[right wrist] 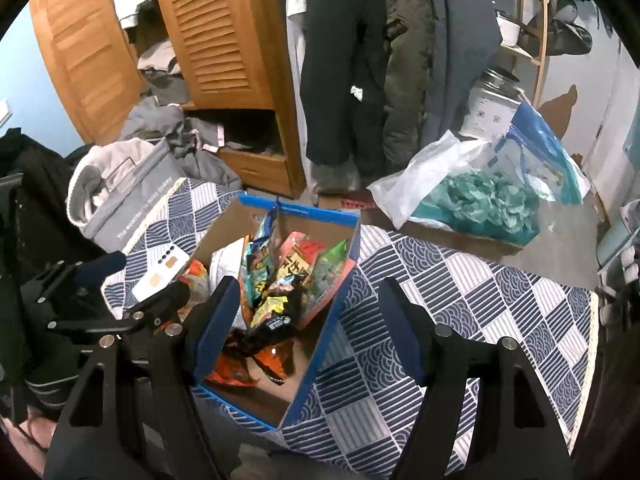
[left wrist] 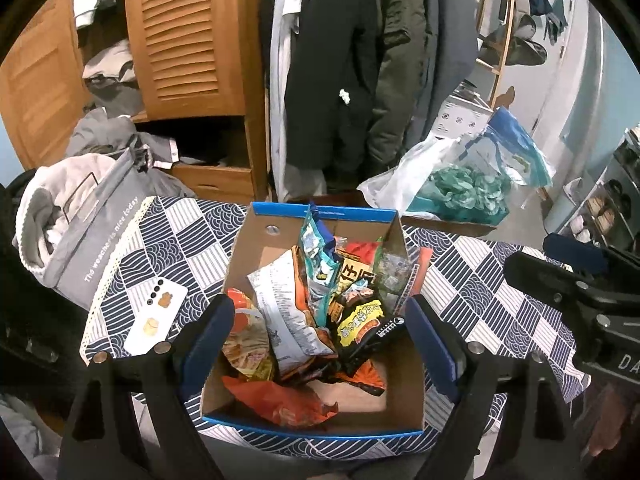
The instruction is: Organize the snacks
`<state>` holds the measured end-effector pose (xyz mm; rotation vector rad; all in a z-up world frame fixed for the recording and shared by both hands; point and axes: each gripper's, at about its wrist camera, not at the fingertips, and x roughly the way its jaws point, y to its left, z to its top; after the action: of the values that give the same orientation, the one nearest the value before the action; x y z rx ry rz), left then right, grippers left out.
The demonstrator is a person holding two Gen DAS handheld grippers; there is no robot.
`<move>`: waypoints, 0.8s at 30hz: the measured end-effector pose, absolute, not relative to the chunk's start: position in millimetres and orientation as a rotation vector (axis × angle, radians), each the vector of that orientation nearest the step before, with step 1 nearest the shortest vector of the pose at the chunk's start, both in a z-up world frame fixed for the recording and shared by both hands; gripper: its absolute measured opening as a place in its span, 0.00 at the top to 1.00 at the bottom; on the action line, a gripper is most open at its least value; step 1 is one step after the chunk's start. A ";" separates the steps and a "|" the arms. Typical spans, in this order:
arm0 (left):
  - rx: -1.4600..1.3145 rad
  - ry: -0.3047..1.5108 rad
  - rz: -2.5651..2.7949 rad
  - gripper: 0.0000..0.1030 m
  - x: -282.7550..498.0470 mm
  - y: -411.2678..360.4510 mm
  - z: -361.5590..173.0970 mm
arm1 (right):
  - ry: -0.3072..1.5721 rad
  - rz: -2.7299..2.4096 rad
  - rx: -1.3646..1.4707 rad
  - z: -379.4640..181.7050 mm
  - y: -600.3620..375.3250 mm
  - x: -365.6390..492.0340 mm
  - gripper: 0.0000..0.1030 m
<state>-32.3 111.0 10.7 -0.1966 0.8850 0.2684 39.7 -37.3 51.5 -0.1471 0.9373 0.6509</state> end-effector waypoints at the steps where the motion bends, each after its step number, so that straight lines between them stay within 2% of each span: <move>1: -0.196 0.885 0.269 0.14 -32.4 110.9 10.7 | 0.939 0.650 -0.144 50.6 -37.9 39.9 0.31; 24: -0.196 0.896 0.253 0.14 -30.3 106.1 7.5 | 0.951 0.638 -0.137 47.5 -42.7 44.5 0.31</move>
<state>-30.3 106.1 7.5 -0.1957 0.8955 0.2529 44.5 -42.7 47.5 -0.1369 0.9509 0.6381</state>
